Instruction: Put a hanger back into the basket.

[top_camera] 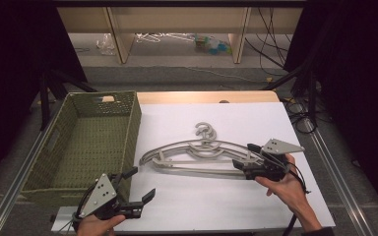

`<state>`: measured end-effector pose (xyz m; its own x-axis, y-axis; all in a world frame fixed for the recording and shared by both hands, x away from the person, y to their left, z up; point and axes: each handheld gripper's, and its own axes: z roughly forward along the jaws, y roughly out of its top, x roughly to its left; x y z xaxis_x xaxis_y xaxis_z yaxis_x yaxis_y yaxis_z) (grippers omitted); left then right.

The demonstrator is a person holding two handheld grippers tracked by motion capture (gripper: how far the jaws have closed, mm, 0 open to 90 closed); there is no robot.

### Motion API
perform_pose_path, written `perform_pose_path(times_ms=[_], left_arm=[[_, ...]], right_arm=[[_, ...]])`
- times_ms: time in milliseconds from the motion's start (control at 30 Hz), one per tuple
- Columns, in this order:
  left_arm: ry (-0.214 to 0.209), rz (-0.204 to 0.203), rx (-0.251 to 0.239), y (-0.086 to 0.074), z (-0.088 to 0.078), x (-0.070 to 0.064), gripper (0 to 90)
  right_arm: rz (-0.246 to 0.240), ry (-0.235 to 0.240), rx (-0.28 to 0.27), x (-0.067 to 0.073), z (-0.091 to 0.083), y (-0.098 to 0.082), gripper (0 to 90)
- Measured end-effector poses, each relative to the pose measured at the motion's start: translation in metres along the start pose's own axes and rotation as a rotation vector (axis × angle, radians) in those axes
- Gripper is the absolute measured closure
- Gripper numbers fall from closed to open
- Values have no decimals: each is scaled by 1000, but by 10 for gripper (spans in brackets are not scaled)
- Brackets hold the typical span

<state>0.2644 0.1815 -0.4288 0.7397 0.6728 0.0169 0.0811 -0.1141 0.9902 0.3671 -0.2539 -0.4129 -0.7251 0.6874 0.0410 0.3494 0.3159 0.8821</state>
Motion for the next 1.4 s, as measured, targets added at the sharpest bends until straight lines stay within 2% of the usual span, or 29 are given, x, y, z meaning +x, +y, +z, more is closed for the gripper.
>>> perform_pose_path(times_ms=[33,67,133,167,200,233,300,333,367,400,467,500,567,600,667,700,767,833,867,933,1000,1033,1067,1100,1167,1200,1267,1333,1400], left_arm=[[0,0,0,0,0,0,160],[-1,-1,1,0,0,0,160],[-1,-1,2,0,0,0,160],[-2,2,3,0,0,0,160],[-2,2,3,0,0,0,160],[-5,-1,3,0,0,-1,160],[-4,-4,3,0,0,-1,160],[-4,8,5,0,0,0,160],[-5,7,6,0,0,0,161],[-7,9,7,0,0,0,160],[-6,4,2,0,0,0,160],[-6,1,0,0,-1,0,160],[-4,2,0,0,-1,0,160],[-4,0,0,0,-1,1,160],[-11,-1,-13,0,1,1,160],[1,1,3,0,-1,1,160],[-1,8,5,0,-1,1,160],[-11,4,-11,0,0,2,160],[-4,7,4,0,-1,1,160],[-5,7,2,0,-1,1,160],[-5,9,1,1,-2,1,160],[-5,9,1,1,-2,1,160],[-6,7,0,1,-2,1,161],[-6,7,0,1,-2,1,160],[-4,7,3,0,-2,1,160],[-3,10,4,0,-1,2,161],[-4,10,4,0,-1,2,161],[-4,8,4,0,-1,1,160],[-5,8,6,0,-1,1,161]], right_arm=[[0,0,0,0,0,0,228],[-23,-2,42,-8,7,7,254],[-26,4,60,-11,10,9,277],[-44,16,92,-21,19,15,367],[-44,16,92,-21,19,15,367],[-45,5,157,-31,30,18,373],[-46,5,172,-33,33,18,371],[-41,17,207,-38,39,19,371],[-19,2,218,-45,50,19,385],[-11,11,251,-46,51,20,392],[-14,-2,244,-50,57,20,408],[11,-12,259,-56,62,20,449],[-40,-39,278,-62,70,19,451],[-42,-41,313,-63,73,19,455],[-49,-37,336,-65,81,18,473],[-49,-37,336,-65,81,18,473],[-68,-39,349,-68,92,14,499],[-69,-33,369,-69,92,15,513],[-77,-52,367,-69,95,13,535],[-79,-45,372,-69,97,13,545],[-113,-49,373,-71,100,13,556],[-113,-49,373,-71,100,13,556],[-82,-63,424,-68,100,15,568],[-120,-55,426,-71,100,15,570],[-104,-59,432,-69,101,15,573],[-131,-57,436,-70,104,15,587],[-151,-45,453,-70,105,15,595],[-155,-48,446,-70,107,15,597],[-183,-42,456,-70,109,16,599]])
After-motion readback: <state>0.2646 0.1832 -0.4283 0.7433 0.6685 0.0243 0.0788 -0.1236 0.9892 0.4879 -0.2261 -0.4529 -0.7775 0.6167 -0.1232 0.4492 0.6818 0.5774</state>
